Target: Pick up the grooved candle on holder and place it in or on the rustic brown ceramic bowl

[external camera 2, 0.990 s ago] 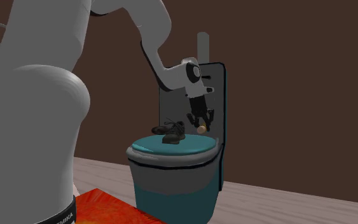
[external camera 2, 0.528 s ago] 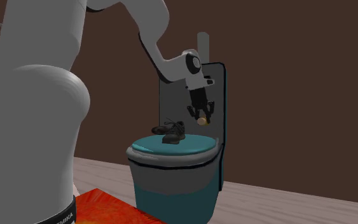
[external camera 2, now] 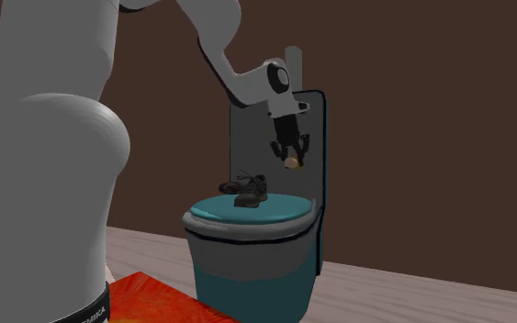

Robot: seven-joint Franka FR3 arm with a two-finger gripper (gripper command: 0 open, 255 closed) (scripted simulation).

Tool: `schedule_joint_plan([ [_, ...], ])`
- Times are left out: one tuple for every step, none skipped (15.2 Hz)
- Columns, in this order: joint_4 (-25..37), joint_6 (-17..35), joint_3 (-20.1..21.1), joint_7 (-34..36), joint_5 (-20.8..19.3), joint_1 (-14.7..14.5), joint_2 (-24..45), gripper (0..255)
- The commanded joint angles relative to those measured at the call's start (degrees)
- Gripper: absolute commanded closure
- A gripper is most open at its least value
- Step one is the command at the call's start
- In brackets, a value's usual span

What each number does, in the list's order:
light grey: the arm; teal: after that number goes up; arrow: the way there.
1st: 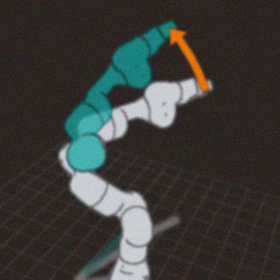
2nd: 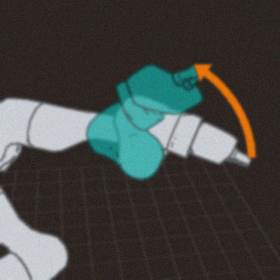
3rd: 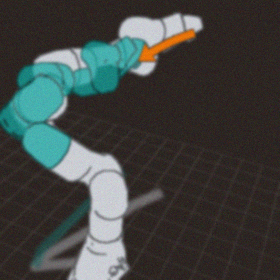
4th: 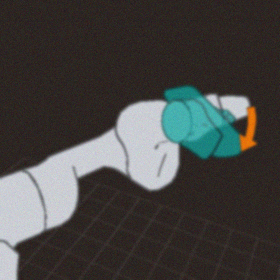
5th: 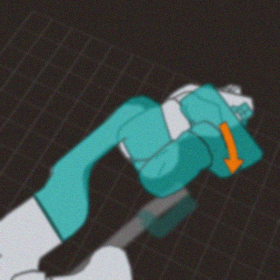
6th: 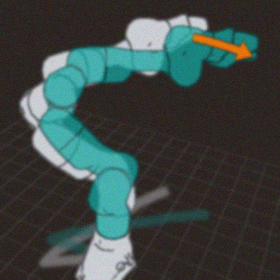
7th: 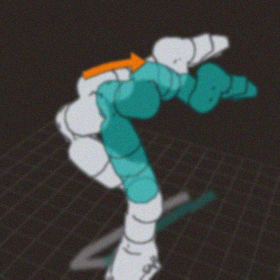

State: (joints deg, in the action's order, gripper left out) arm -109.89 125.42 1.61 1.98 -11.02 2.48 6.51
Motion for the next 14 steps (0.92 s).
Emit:
schedule_joint_plan([
  [1.08,-0.90,0.55,1.28,-0.23,-0.76,0.42,255],
  [1.86,-1.37,1.08,2.62,-0.52,-1.51,0.95,255],
  [2.70,-1.86,1.59,3.95,-0.81,-2.26,1.54,255],
  [3.61,-2.37,2.10,5.27,-1.10,-3.02,2.17,255],
  [4.60,-2.91,2.59,6.56,-1.39,-3.78,2.86,255],
  [5.66,-3.48,3.06,7.84,-1.69,-4.56,3.59,255],
  [6.80,-4.07,3.52,9.09,-1.98,-5.34,4.38,255],
  [8.01,-4.69,3.96,10.32,-2.28,-6.13,5.22,255],
  [9.30,-5.34,4.38,11.53,-2.58,-6.93,6.11,255],
  [10.67,-6.01,4.78,12.72,-2.89,-7.74,7.05,255],
  [12.12,-6.72,5.17,13.88,-3.19,-8.56,8.04,255],
  [13.65,-7.47,5.53,15.02,-3.50,-9.40,9.09,255],
  [15.28,-8.24,5.87,16.12,-3.81,-10.25,10.19,255],
  [17.00,-9.06,6.20,17.20,-4.12,-11.11,11.36,255],
])
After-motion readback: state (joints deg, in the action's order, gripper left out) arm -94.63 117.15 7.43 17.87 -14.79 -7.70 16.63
